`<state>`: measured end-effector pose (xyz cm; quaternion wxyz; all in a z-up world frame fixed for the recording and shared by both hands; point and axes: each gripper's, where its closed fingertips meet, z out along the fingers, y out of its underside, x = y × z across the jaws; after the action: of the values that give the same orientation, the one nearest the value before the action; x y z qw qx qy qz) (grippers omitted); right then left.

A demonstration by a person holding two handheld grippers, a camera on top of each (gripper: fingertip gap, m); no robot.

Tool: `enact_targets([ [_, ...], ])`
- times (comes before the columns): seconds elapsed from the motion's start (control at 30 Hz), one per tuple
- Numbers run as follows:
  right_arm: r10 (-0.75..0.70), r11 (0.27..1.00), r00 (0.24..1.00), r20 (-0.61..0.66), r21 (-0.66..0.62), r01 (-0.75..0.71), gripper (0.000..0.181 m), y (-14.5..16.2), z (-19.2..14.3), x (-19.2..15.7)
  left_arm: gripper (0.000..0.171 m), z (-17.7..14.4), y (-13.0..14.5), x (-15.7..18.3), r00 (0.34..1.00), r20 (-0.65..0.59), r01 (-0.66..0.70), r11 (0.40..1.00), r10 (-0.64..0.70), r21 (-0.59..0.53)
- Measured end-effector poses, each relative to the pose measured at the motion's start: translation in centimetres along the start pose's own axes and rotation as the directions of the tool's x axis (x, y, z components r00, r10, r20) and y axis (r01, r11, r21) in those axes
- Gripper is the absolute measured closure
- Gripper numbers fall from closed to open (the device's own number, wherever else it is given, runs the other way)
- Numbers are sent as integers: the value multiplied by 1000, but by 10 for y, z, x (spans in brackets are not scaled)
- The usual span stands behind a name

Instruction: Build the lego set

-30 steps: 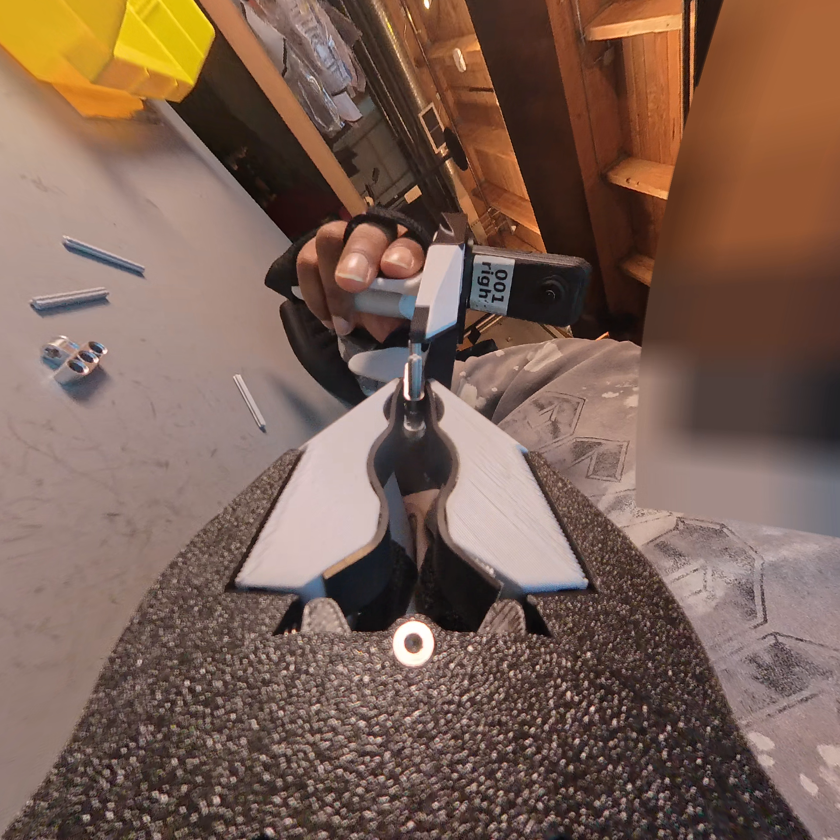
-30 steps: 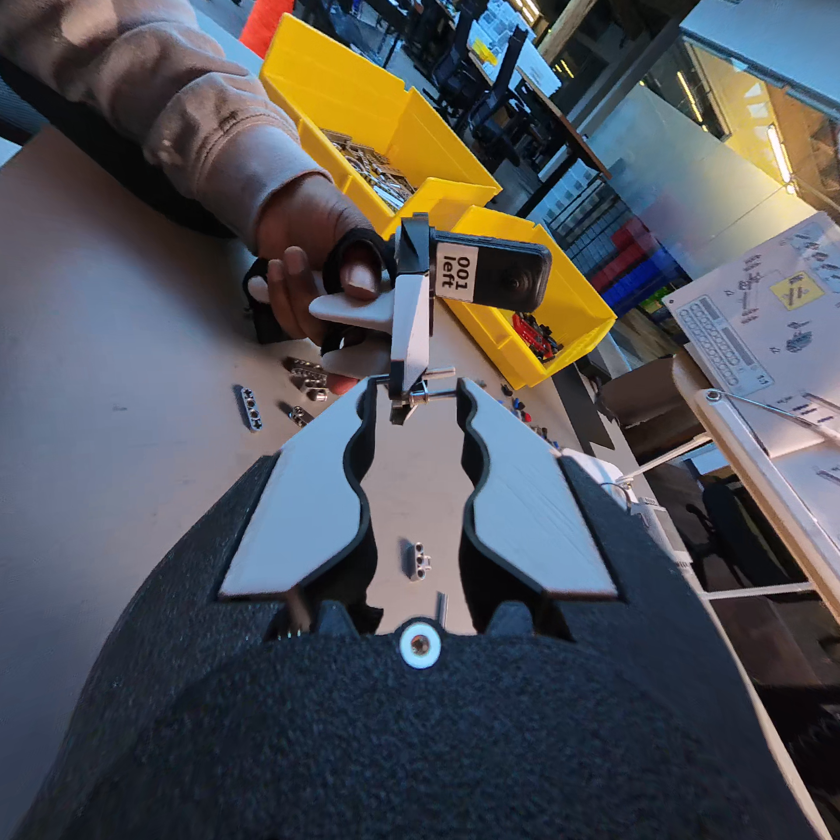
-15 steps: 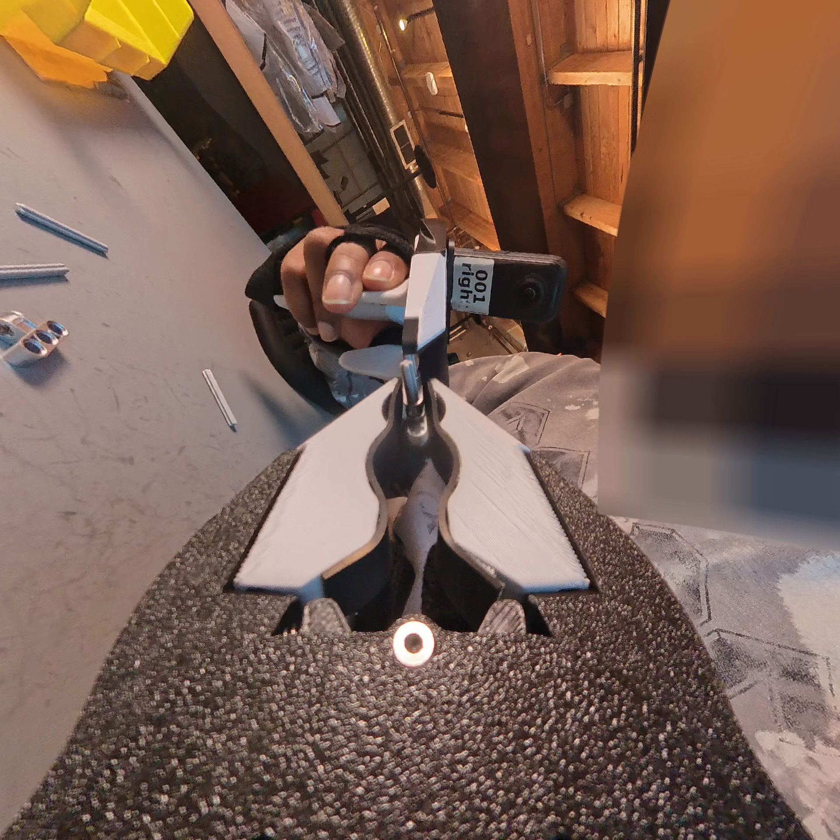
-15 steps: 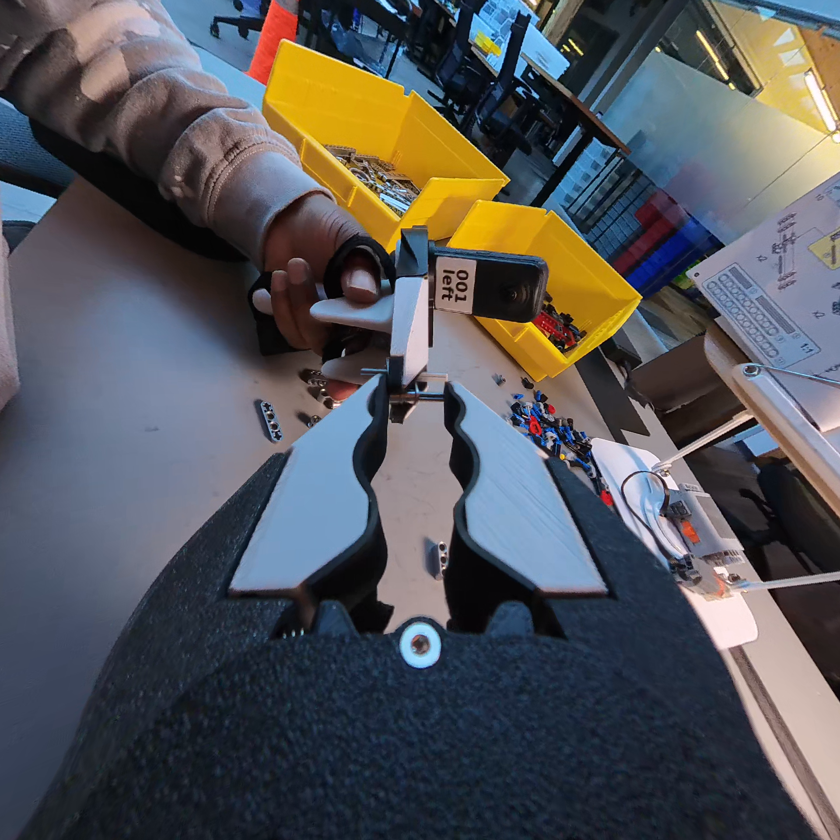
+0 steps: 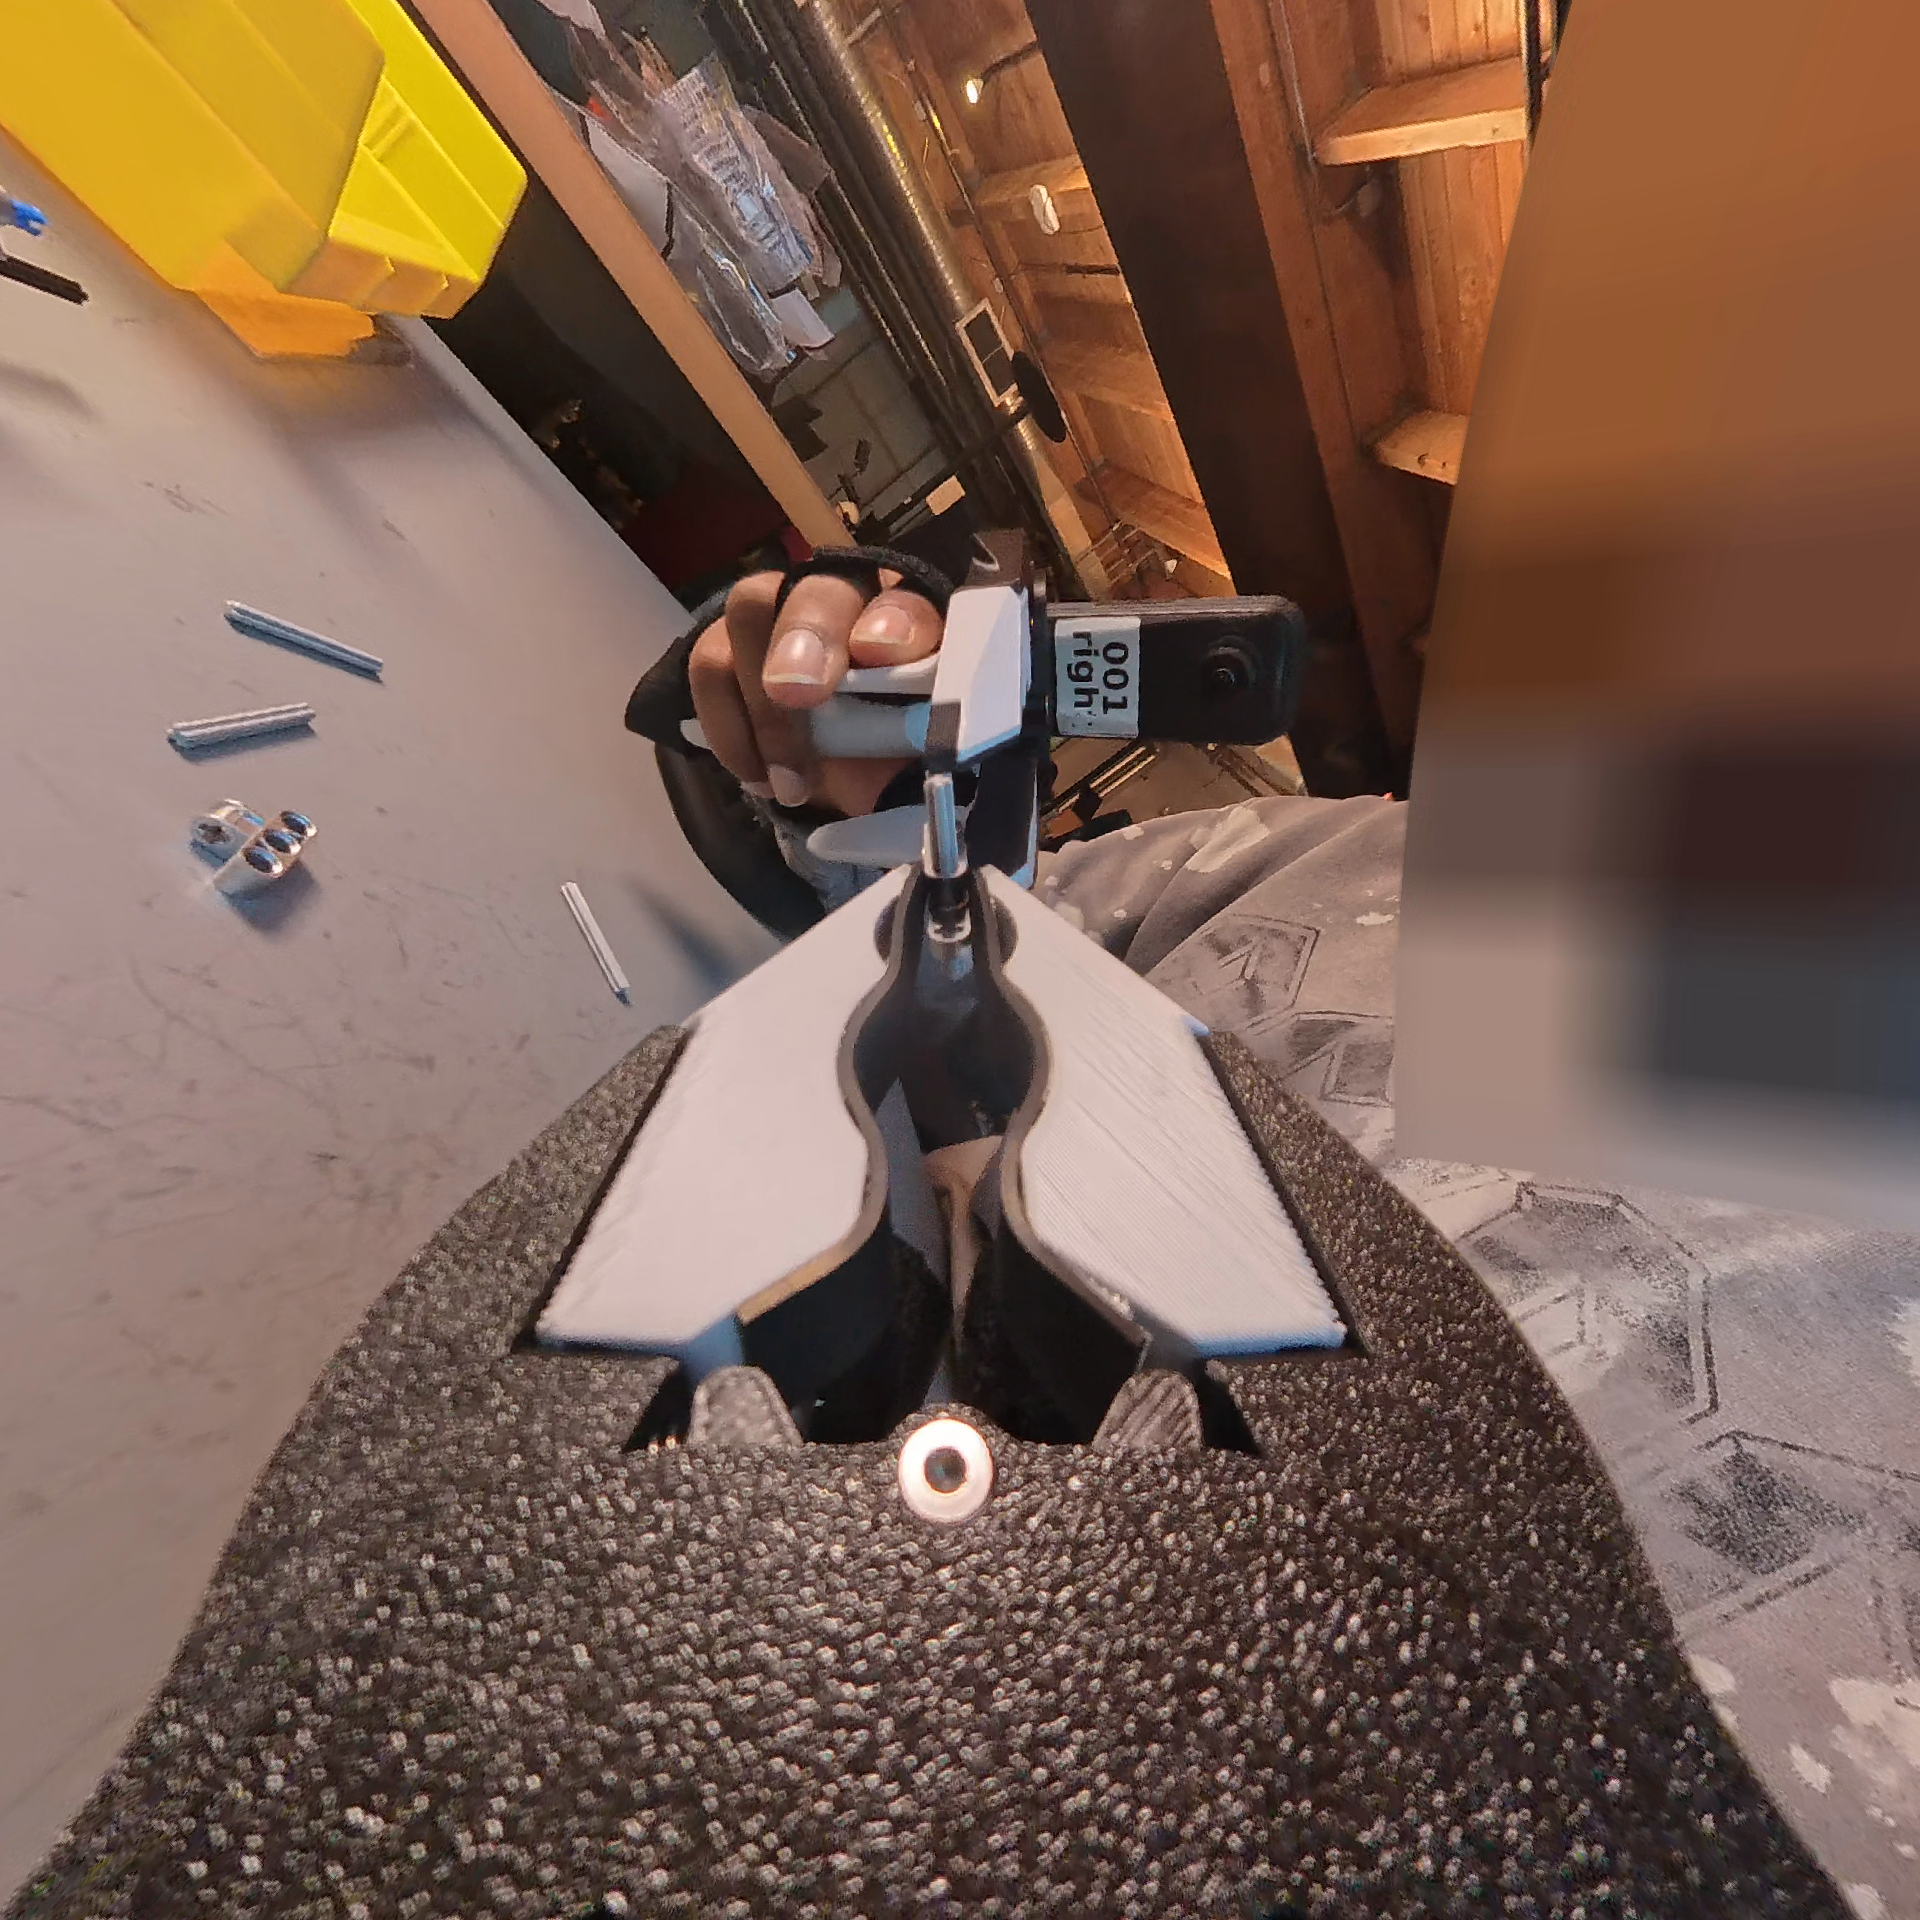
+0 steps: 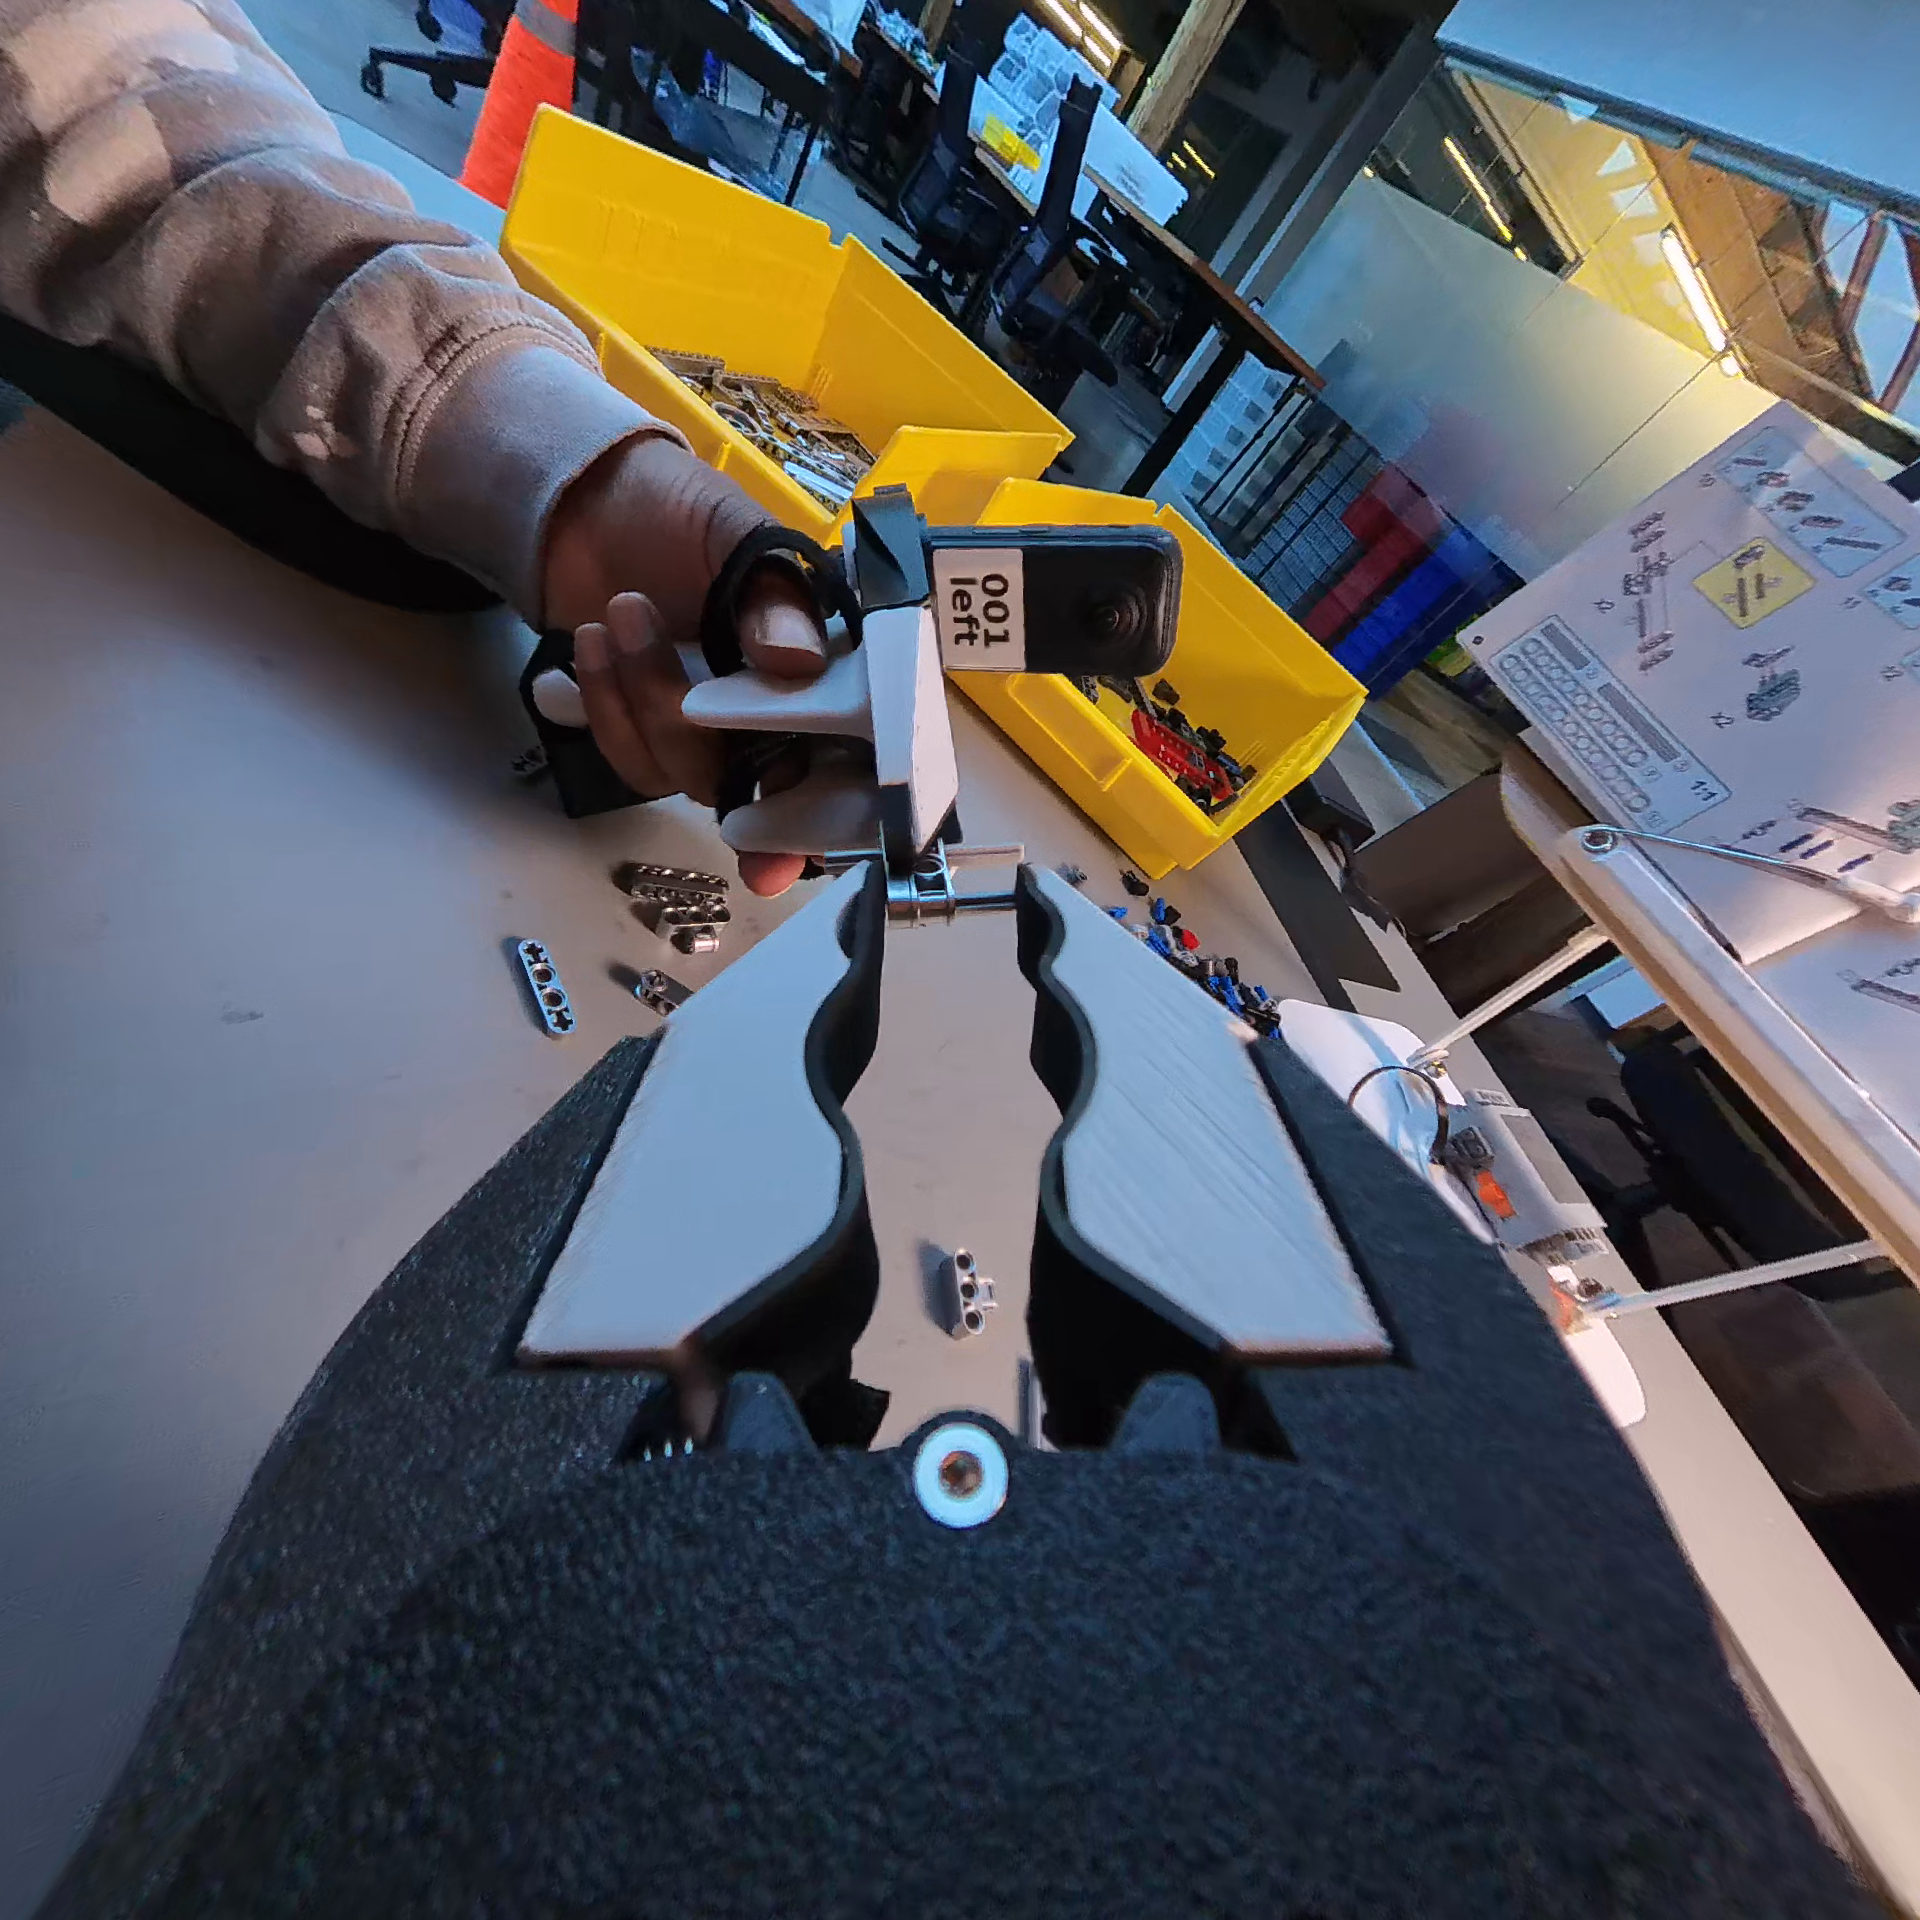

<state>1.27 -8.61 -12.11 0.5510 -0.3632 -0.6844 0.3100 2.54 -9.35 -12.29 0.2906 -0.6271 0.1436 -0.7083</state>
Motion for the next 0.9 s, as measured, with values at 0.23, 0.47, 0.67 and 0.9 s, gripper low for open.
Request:
enact_targets([
  [0.23, 67, 998, 996, 65, 2, -67, 159, 6, -1, -6, 166, 0, 5, -2, 1000, 15, -13, 999, 14, -39],
  [0.47, 107, 994, 990, 94, -9, -107, 159, 8, -2, -7, 166, 1, 5, -4, 1000, 5, 26, 999, -26, -21],
  [0.67, 139, 990, 986, 96, -36, -136, 159, 14, 1, -7, 166, -1, 6, -11, 989, 104, -103, 993, 110, -65],
  [0.9, 221, 974, 956, 194, -103, -204, 172, 29, -1, -20, 166, -3, 22, -33, 726, 273, -523, 765, 631, -375],
])
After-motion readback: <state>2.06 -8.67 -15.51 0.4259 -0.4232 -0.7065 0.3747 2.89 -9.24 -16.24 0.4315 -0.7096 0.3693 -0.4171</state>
